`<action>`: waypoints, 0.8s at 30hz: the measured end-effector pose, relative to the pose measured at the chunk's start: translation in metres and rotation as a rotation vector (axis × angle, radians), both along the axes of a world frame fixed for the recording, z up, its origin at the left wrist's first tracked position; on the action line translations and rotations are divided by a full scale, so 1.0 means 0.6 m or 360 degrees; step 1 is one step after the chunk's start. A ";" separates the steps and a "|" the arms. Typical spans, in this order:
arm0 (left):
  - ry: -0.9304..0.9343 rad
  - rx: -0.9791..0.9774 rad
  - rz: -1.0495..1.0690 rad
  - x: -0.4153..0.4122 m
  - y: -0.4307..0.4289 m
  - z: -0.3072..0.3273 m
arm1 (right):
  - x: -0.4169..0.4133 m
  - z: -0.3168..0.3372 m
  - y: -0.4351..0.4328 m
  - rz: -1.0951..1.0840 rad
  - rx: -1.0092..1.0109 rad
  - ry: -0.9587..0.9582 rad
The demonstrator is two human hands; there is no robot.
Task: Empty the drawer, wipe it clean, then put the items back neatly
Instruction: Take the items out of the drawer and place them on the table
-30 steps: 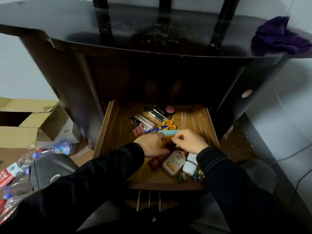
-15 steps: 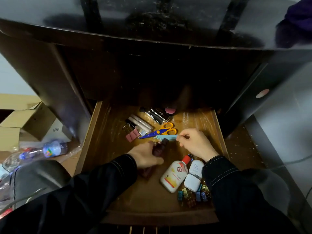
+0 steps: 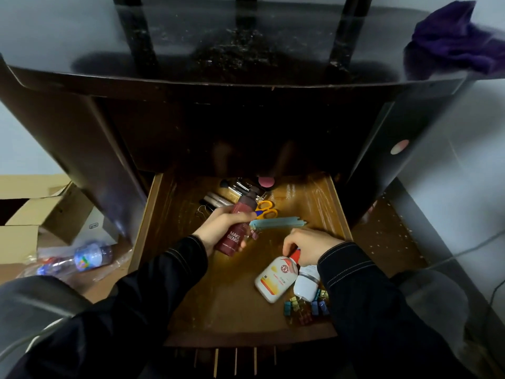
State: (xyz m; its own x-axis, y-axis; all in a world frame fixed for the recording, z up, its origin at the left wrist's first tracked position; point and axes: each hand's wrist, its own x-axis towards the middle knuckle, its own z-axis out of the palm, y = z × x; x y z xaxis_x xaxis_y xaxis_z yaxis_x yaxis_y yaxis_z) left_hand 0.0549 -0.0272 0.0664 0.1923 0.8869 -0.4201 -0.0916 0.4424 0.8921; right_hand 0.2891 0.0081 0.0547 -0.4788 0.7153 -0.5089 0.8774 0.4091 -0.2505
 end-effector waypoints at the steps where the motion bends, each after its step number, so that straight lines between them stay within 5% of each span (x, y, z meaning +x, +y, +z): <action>1: 0.0013 -0.0001 0.0012 0.002 -0.001 -0.002 | 0.000 -0.003 -0.001 0.0016 0.0017 -0.0046; 8: 0.0104 0.0018 0.0004 0.011 -0.004 -0.011 | 0.003 -0.015 -0.006 -0.0056 0.0007 -0.0113; 16: 0.0219 0.0174 0.0041 0.009 0.006 -0.019 | -0.005 0.000 0.009 -0.0277 -0.0368 0.0896; 20: 0.0471 0.0461 0.0087 0.007 0.002 -0.005 | -0.014 0.017 0.008 -0.0417 -0.0148 0.1312; 24: 0.0321 0.0746 0.0117 0.023 -0.037 0.046 | -0.031 0.072 -0.032 -0.0642 0.0209 0.1531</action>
State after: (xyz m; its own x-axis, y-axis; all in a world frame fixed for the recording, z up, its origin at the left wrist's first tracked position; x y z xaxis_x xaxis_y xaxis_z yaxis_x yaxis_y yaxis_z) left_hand 0.0685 -0.0496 0.0942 0.0785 0.9969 0.0036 0.0868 -0.0104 0.9962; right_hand 0.2703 -0.0110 0.0977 -0.3539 0.9338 0.0526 0.4093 0.2052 -0.8890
